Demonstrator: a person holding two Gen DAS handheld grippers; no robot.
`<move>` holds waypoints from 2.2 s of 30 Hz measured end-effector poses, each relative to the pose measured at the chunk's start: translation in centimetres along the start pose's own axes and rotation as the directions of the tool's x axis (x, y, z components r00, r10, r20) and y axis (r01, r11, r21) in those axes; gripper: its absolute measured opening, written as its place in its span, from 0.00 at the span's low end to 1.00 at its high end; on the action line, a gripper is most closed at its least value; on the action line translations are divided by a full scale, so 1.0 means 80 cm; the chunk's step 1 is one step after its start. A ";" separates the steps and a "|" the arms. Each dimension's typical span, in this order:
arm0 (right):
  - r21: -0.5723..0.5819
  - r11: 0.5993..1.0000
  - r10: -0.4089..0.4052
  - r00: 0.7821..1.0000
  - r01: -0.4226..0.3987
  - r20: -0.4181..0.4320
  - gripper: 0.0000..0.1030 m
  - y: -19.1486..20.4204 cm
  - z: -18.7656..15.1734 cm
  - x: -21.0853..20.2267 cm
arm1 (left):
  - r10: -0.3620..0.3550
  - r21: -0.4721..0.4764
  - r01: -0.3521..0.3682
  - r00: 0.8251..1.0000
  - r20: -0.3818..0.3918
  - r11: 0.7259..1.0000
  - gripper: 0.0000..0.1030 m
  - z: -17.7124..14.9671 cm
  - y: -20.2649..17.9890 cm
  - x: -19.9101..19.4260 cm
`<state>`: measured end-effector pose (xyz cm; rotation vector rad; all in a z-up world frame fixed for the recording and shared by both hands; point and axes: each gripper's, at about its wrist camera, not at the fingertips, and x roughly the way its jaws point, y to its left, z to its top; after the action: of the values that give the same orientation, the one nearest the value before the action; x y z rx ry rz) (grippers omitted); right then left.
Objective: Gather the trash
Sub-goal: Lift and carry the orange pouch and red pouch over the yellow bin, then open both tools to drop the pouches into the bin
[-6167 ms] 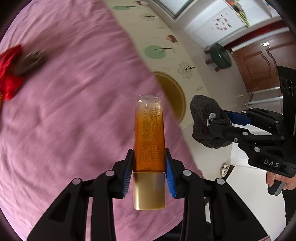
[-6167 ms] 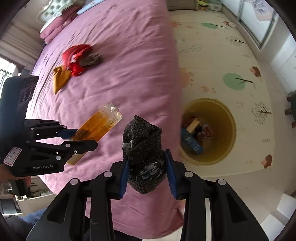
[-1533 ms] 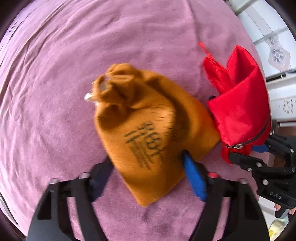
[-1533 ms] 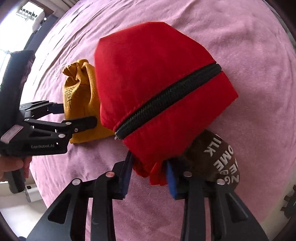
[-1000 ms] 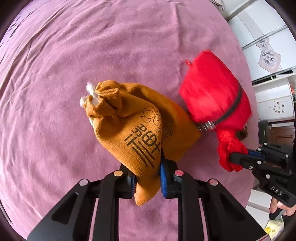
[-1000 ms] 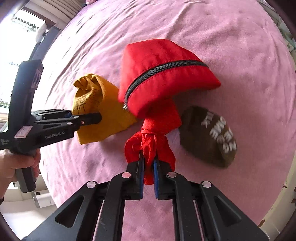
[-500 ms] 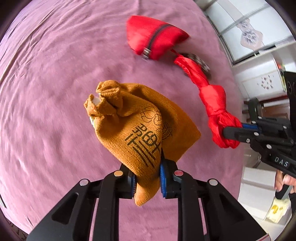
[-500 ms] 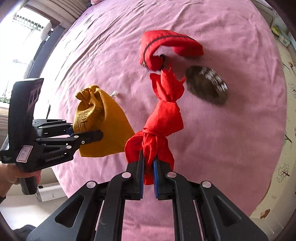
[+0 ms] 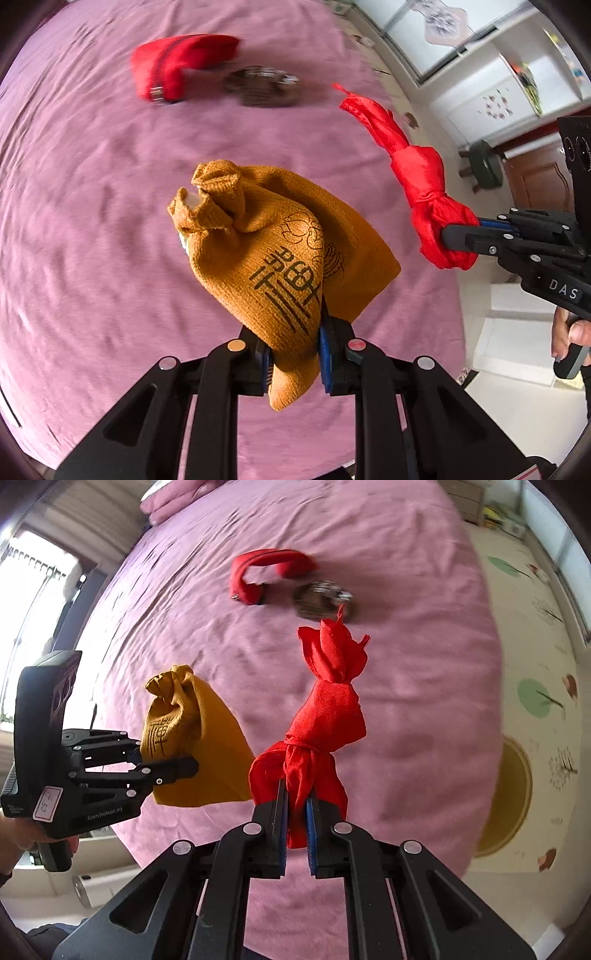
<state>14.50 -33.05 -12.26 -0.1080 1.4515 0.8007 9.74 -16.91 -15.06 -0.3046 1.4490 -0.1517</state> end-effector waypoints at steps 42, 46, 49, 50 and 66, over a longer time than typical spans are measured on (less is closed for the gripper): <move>0.461 0.884 -0.140 0.986 0.083 0.091 0.08 -0.367 -0.185 -0.117 | -0.026 0.464 0.126 0.976 -0.217 0.877 0.19 0.112 -0.413 0.199; 0.466 0.881 -0.140 0.986 0.081 0.093 0.09 -0.380 -0.179 -0.115 | -0.031 0.462 0.139 0.972 -0.233 0.876 0.20 0.128 -0.419 0.209; 0.474 0.877 -0.140 0.984 0.074 0.105 0.23 -0.387 -0.174 -0.118 | -0.026 0.462 0.138 0.970 -0.240 0.876 0.29 0.135 -0.421 0.210; 0.478 0.875 -0.138 0.984 0.070 0.109 0.28 -0.389 -0.173 -0.119 | -0.027 0.459 0.140 0.970 -0.244 0.877 0.43 0.136 -0.421 0.209; 0.431 0.899 -0.137 0.986 0.084 0.095 0.34 -0.372 -0.149 -0.126 | -0.007 0.429 0.086 0.983 -0.181 0.899 0.72 0.142 -0.392 0.177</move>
<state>21.53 -65.60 -16.81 0.1886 1.4566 0.3752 25.27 -49.48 -18.25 0.0451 1.5365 -0.5469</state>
